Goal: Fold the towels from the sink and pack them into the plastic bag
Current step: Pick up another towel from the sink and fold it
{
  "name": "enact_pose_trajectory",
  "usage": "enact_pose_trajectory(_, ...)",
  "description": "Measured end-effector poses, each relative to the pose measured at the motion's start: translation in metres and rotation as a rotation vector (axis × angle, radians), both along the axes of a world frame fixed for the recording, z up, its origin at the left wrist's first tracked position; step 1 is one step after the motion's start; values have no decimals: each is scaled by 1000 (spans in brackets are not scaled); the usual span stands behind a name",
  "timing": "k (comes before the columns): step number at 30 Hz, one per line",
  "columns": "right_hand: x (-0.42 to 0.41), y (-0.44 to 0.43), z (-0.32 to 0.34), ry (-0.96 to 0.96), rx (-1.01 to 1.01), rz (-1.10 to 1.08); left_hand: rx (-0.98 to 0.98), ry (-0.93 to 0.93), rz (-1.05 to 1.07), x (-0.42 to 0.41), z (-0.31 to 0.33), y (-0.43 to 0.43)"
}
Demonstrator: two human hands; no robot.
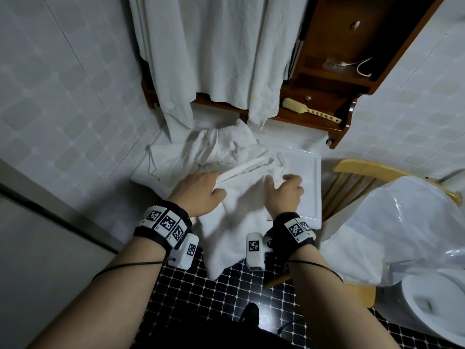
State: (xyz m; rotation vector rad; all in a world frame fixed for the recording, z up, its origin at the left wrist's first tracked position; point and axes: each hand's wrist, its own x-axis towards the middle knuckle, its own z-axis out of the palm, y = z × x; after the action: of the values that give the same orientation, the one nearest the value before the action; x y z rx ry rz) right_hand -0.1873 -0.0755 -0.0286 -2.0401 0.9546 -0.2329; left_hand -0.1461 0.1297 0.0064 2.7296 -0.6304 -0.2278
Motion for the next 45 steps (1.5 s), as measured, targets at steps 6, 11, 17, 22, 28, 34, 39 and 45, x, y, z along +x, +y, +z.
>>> enact_pose_trajectory(6, -8, 34, 24, 236, 843, 567, -108, 164, -85, -7, 13, -8)
enact_pose_trajectory(11, 7, 48, 24, 179, 786, 576, -169, 451, -115, -15, 25, 4)
enact_pose_trajectory(17, 4, 59, 18, 36, 544, 815, -265, 455, 187, -10, 27, 46)
enact_pose_trajectory(22, 6, 65, 45, -78, 314, 1179, -249, 354, 297, 0, 12, 92)
enact_pose_trajectory(28, 11, 56, 89, -75, 168, 1193, -620, 363, 286, 1, 13, 98)
enact_pose_trajectory(34, 14, 52, 126, 129, -544, 1023, -798, 340, 237, 1, 10, 76)
enact_pose_trajectory(39, 4, 70, 109, -87, -664, 847, -875, 201, 188, 12, 30, 82)
enact_pose_trajectory(45, 17, 62, 108, -73, -570, 856, -913, 56, 178, 26, 58, 105)
